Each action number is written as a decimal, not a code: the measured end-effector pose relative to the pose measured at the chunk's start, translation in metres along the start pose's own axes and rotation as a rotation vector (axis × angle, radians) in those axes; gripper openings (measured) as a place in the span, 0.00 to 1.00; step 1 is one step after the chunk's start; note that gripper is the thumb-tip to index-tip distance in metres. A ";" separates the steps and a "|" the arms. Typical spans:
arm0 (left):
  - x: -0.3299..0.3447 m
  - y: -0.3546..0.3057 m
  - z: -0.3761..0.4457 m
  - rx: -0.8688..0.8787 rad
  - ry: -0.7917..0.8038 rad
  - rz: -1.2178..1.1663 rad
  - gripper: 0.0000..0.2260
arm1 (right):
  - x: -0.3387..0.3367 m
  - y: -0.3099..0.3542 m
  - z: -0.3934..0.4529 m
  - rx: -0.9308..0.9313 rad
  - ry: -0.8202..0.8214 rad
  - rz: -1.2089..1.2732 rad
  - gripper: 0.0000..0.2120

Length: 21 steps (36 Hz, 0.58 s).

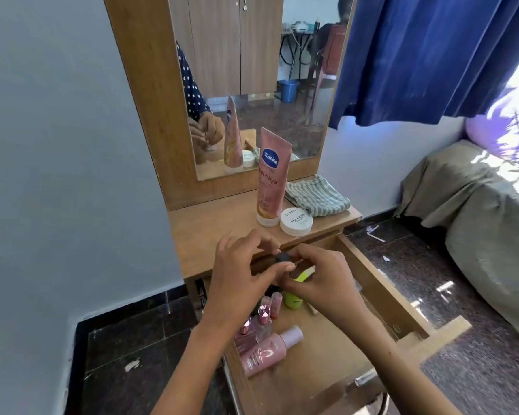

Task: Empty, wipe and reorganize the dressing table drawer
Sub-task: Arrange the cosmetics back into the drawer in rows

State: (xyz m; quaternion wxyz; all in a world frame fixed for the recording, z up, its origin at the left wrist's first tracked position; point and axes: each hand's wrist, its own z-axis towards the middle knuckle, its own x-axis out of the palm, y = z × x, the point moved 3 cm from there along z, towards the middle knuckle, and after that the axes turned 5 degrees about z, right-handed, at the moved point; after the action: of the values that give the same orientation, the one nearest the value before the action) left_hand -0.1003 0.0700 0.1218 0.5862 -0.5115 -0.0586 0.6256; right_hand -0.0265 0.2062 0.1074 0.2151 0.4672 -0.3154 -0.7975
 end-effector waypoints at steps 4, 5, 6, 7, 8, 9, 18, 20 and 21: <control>-0.001 0.012 -0.012 0.032 0.095 0.105 0.15 | -0.003 -0.013 -0.008 0.114 0.163 -0.180 0.10; -0.001 0.016 -0.016 0.009 0.132 0.154 0.14 | -0.002 -0.018 -0.010 0.152 0.192 -0.190 0.10; -0.001 0.019 -0.020 -0.018 0.181 0.211 0.12 | -0.001 -0.021 -0.013 0.190 0.216 -0.193 0.10; 0.001 0.021 -0.025 -0.043 0.234 0.267 0.10 | 0.001 -0.024 -0.015 0.224 0.235 -0.195 0.10; 0.003 0.024 -0.029 -0.060 0.285 0.314 0.08 | 0.005 -0.027 -0.017 0.253 0.252 -0.196 0.09; 0.004 0.026 -0.033 -0.070 0.326 0.347 0.06 | 0.009 -0.029 -0.019 0.284 0.275 -0.205 0.09; 0.010 0.032 -0.044 -0.097 0.330 0.362 0.05 | 0.043 -0.034 -0.030 0.324 0.283 -0.324 0.12; 0.010 0.033 -0.045 -0.104 0.329 0.359 0.05 | 0.048 -0.032 -0.031 0.315 0.298 -0.347 0.12; 0.009 0.034 -0.046 -0.103 0.325 0.353 0.05 | 0.050 -0.032 -0.031 0.314 0.307 -0.354 0.12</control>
State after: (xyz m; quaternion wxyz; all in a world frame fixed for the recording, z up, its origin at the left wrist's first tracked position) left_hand -0.0887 0.0430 0.0721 0.4424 -0.6370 0.0948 0.6241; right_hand -0.0239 0.1875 0.0430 0.0426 0.6581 -0.3122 -0.6838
